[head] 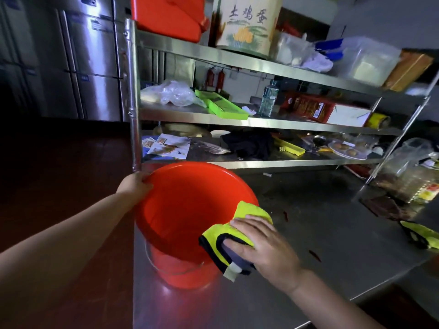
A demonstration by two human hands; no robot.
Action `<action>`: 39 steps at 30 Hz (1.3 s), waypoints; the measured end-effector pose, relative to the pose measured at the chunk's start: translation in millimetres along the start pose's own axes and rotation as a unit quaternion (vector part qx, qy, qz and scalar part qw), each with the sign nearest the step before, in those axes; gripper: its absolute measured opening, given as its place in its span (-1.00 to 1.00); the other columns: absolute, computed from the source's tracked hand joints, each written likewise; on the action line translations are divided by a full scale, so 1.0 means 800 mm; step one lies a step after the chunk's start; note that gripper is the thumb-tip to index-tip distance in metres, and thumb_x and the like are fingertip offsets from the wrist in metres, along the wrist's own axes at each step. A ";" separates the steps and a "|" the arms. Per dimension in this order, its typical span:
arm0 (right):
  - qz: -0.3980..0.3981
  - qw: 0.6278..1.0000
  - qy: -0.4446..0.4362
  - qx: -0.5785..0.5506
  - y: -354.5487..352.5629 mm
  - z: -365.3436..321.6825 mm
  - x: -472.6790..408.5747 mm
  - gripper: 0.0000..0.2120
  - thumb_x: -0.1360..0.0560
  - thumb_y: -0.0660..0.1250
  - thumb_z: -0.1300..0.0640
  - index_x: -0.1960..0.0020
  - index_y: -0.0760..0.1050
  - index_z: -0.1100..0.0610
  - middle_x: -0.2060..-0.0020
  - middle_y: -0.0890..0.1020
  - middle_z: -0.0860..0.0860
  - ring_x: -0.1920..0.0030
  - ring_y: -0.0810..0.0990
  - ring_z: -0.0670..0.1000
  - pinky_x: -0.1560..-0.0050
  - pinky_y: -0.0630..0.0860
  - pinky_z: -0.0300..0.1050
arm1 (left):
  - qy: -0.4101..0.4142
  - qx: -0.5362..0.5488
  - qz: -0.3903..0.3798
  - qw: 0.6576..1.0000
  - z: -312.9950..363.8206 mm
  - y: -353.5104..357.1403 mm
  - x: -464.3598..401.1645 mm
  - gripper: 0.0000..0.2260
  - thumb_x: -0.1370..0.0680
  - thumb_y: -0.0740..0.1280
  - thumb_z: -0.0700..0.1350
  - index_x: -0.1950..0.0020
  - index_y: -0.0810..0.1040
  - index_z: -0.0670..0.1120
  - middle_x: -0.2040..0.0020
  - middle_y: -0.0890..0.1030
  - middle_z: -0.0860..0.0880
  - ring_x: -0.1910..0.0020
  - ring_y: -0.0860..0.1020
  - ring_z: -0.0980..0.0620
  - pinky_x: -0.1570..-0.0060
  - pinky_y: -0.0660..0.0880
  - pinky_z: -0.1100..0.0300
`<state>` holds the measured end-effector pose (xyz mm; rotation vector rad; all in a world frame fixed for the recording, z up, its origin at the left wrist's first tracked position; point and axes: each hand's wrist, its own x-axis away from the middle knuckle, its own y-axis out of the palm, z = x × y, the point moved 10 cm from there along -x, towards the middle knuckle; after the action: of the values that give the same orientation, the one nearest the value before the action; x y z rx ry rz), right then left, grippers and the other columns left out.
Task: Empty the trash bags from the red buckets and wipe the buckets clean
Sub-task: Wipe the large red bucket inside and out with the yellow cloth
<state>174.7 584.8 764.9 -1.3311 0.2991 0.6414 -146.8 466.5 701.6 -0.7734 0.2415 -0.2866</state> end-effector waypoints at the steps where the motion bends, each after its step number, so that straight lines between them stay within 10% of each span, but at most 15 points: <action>1: -0.002 1.000 0.015 -0.018 0.003 0.007 0.000 -0.56 -0.67 -0.03 0.00 -0.15 0.62 0.07 -0.11 0.63 0.06 -0.15 0.59 0.10 -0.11 0.55 0.04 | 0.012 -0.048 -0.021 0.999 0.006 0.013 0.002 -0.64 -0.50 0.32 -0.23 -0.30 0.51 -0.14 -0.18 0.57 -0.25 -0.15 0.53 -0.20 -0.09 0.44 0.08; 5: 0.021 0.990 0.083 -0.114 0.012 0.035 0.002 -0.46 -0.63 -0.03 -0.15 -0.13 0.63 0.15 -0.10 0.63 0.05 -0.19 0.55 0.09 -0.20 0.50 0.00 | 0.141 -0.147 0.028 0.979 0.080 0.027 0.057 -0.71 -0.54 0.30 -0.11 -0.25 0.54 -0.12 -0.26 0.53 -0.18 -0.31 0.40 -0.17 -0.31 0.31 0.02; 11: 0.122 0.978 0.070 -0.154 0.017 0.052 -0.003 -0.46 -0.63 0.04 -0.12 0.01 0.66 0.23 -0.03 0.63 0.05 -0.16 0.56 0.06 -0.20 0.50 0.02 | 0.031 0.315 -0.291 0.903 0.151 0.113 0.196 -0.45 -0.38 0.35 0.24 -0.04 0.60 -0.24 0.09 0.66 -0.19 0.11 0.59 -0.05 0.01 0.49 0.03; 17: 0.206 0.976 -0.048 -0.052 0.032 0.035 0.013 -0.74 -0.59 0.21 0.14 -0.02 0.67 -0.06 -0.07 0.42 -0.03 -0.09 0.42 0.04 -0.15 0.45 0.03 | 0.064 0.385 -0.180 0.903 0.163 0.092 0.196 -0.81 -0.43 0.38 -0.41 -0.02 0.58 -0.26 0.17 0.63 -0.09 0.19 0.58 0.05 0.15 0.53 0.28; 23: 0.092 0.975 -0.035 -0.199 0.062 0.045 0.035 -0.37 -0.41 0.37 -0.14 -0.40 0.32 0.05 -0.37 0.38 0.07 -0.34 0.40 0.06 -0.33 0.31 -0.05 | 0.041 0.385 -0.047 0.921 0.150 0.073 0.179 -0.88 -0.45 0.36 -0.39 0.16 0.59 -0.18 0.36 0.61 -0.02 0.38 0.55 0.08 0.37 0.49 0.29; 30: 0.098 0.915 0.248 -0.304 0.057 0.087 0.022 -0.29 -0.34 0.15 -0.49 -0.09 0.44 0.13 0.09 0.50 -0.10 0.08 0.50 -0.08 0.15 0.33 -0.27 | 0.049 0.368 0.012 0.928 0.188 0.089 0.182 -0.96 -0.45 0.40 -0.20 0.13 0.58 -0.10 0.24 0.63 -0.02 0.23 0.58 0.04 0.15 0.53 0.13; 35: 0.096 0.752 0.429 -0.491 0.097 0.128 0.049 -0.66 -0.22 0.41 -0.12 0.07 0.51 -0.01 0.24 0.65 -0.08 0.23 0.62 -0.10 0.20 0.55 -0.06 | 0.023 0.422 -0.242 0.874 0.235 0.131 0.201 -0.64 -0.59 0.15 0.10 0.06 0.64 -0.09 0.05 0.68 -0.06 0.00 0.63 -0.04 -0.05 0.52 0.17; 39: 0.196 0.694 0.464 -0.514 0.081 0.176 0.085 -0.89 -0.28 0.38 0.07 0.19 0.57 0.01 0.33 0.65 -0.06 0.30 0.58 -0.06 0.20 0.51 -0.02 | 0.127 0.249 -0.068 0.958 0.198 0.091 0.195 -0.80 -0.60 0.21 -0.09 0.04 0.62 -0.09 0.10 0.69 -0.04 0.05 0.64 -0.02 -0.07 0.53 0.08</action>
<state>168.8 744.3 708.6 -2.7073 1.2045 0.4035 60.8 565.9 742.7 -0.2502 0.3424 -0.5540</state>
